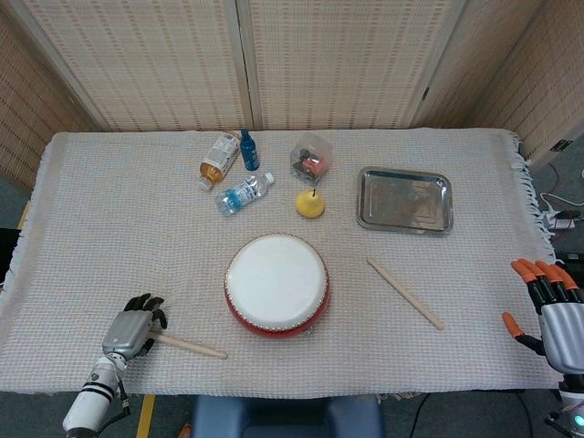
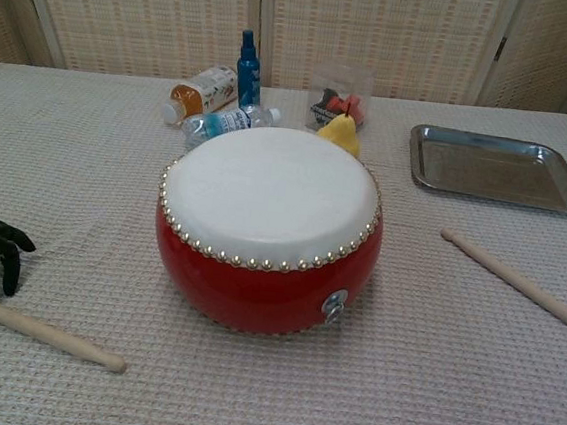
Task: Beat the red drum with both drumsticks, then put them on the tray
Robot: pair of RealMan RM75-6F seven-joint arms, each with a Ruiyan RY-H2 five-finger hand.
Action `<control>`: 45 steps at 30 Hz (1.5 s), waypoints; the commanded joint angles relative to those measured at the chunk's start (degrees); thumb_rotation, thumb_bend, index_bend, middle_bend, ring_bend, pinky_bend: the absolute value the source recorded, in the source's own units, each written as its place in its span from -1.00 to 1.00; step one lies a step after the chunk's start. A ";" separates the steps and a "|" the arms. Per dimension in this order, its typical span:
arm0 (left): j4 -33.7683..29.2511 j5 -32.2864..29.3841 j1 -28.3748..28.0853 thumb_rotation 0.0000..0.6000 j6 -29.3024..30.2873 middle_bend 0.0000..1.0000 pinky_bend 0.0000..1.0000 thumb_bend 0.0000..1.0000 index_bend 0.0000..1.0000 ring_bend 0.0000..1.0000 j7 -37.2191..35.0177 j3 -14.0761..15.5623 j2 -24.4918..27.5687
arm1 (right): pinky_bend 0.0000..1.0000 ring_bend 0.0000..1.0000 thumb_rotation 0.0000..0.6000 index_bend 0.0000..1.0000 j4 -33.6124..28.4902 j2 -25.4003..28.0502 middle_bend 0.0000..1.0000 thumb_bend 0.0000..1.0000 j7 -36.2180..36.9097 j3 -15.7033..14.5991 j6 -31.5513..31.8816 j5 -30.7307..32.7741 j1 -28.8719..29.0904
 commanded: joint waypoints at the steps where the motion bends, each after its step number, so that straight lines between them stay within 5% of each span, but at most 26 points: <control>1: -0.16 0.73 0.50 1.00 0.92 -0.75 -0.87 -0.34 -0.08 -0.96 -0.88 0.02 0.23 | -0.75 -1.00 1.00 -0.74 -0.14 0.10 -0.73 -0.42 -0.06 -0.05 0.15 -0.01 -0.15; 9: -1.93 9.59 1.40 1.00 2.85 -0.76 -0.87 -0.33 -0.28 -0.96 -5.12 1.60 0.53 | -0.75 -1.00 1.00 -0.74 -0.15 0.21 -0.73 -0.41 0.27 -0.14 0.32 0.12 -0.46; 19: 1.84 19.26 0.41 1.00 2.57 -0.76 -0.87 -0.33 -0.22 -0.96 -4.53 3.96 -3.84 | -0.76 -1.00 1.00 -0.74 0.58 -0.07 -0.73 -0.42 1.07 0.08 0.02 0.90 -0.58; 29: 1.39 20.14 1.82 1.00 3.27 -0.76 -0.87 -0.34 -0.19 -0.96 -2.60 5.39 -5.23 | -0.77 -1.00 1.00 -0.74 1.14 -0.43 -0.73 -0.42 1.32 0.21 -0.55 1.58 -0.58; 45: 3.79 17.78 2.80 1.00 2.86 -0.68 -0.86 -0.36 0.00 -0.89 -3.46 3.80 -8.04 | -0.78 -1.00 1.00 -0.74 1.15 -0.48 -0.73 -0.42 1.35 0.12 -0.44 1.62 -0.85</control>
